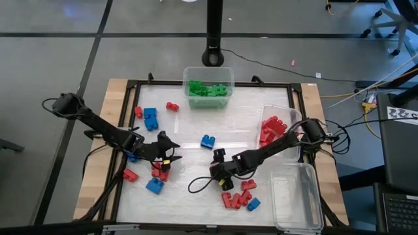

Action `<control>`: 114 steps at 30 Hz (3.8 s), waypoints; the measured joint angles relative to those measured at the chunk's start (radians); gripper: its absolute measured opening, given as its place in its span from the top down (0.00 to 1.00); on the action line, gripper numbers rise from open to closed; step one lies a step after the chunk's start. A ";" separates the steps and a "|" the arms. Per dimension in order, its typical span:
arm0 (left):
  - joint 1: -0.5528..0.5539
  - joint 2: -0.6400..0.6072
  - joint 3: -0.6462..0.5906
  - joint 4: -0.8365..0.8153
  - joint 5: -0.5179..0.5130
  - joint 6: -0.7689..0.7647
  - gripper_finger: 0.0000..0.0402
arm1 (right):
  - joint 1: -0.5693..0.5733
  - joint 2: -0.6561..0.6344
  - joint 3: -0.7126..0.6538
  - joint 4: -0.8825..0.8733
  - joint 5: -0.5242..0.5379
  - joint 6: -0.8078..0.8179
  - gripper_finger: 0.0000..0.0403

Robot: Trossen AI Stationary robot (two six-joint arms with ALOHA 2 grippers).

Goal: Sort blocks
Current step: Put the red game piece into the middle right transparent bin

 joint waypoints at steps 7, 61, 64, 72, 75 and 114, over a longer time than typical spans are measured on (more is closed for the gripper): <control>0.000 0.001 0.000 -0.001 0.000 0.000 0.37 | -0.002 -0.003 0.007 -0.015 0.000 -0.086 0.21; 0.000 0.001 0.000 -0.001 0.000 0.007 0.37 | 0.000 -0.188 0.145 -0.809 0.102 -0.261 0.66; 0.000 0.001 0.000 -0.001 0.000 0.008 0.37 | 0.000 -0.282 0.145 -0.827 0.183 -0.252 0.66; 0.000 0.001 0.000 -0.002 -0.001 0.010 0.37 | 0.000 -0.551 0.146 -0.948 0.385 -0.089 0.65; 0.000 0.001 0.001 -0.002 -0.002 0.011 0.37 | 0.000 -0.632 0.146 -1.057 0.434 0.025 0.65; 0.000 0.001 0.001 -0.001 -0.019 0.009 0.37 | -0.093 -0.870 -0.225 -1.121 0.282 0.481 0.23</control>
